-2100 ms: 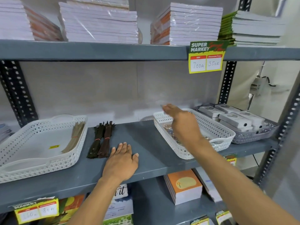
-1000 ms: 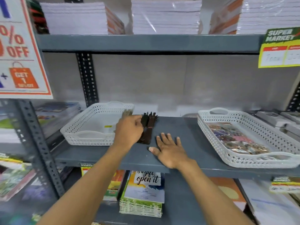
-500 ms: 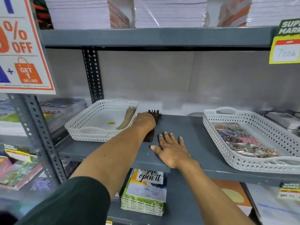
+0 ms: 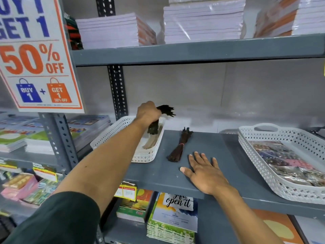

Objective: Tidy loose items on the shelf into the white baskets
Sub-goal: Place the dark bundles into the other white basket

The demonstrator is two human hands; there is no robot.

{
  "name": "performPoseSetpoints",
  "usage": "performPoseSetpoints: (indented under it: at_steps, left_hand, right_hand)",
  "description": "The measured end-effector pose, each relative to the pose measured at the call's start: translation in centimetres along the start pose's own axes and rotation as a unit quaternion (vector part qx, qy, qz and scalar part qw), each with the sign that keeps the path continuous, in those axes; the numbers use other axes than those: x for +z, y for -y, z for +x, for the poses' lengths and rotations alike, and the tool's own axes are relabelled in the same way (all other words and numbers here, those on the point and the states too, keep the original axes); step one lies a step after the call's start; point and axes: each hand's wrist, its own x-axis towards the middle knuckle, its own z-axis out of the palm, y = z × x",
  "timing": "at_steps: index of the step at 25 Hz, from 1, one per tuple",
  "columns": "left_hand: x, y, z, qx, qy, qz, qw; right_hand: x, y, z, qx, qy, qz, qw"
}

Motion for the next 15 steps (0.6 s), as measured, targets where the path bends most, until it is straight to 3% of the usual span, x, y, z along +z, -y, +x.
performPoseSetpoints:
  at_steps: [4, 10, 12, 15]
  left_hand:
    - [2.7, 5.2, -0.1, -0.035, 0.029, 0.054, 0.998]
    - [5.5, 8.8, -0.2, -0.071, 0.139, 0.174, 0.972]
    - [5.1, 8.0, -0.1, -0.056, 0.13, 0.177, 0.974]
    - [4.1, 4.0, -0.5, 0.024, 0.03, 0.121, 0.992]
  right_hand:
    - [0.0, 0.0, 0.1, -0.001, -0.001, 0.001, 1.0]
    - [0.0, 0.1, 0.0, 0.002, -0.003, -0.002, 1.0]
    - [0.0, 0.1, -0.1, 0.004, -0.003, -0.002, 1.0]
    - [0.0, 0.1, 0.0, 0.006, 0.0, -0.005, 1.0]
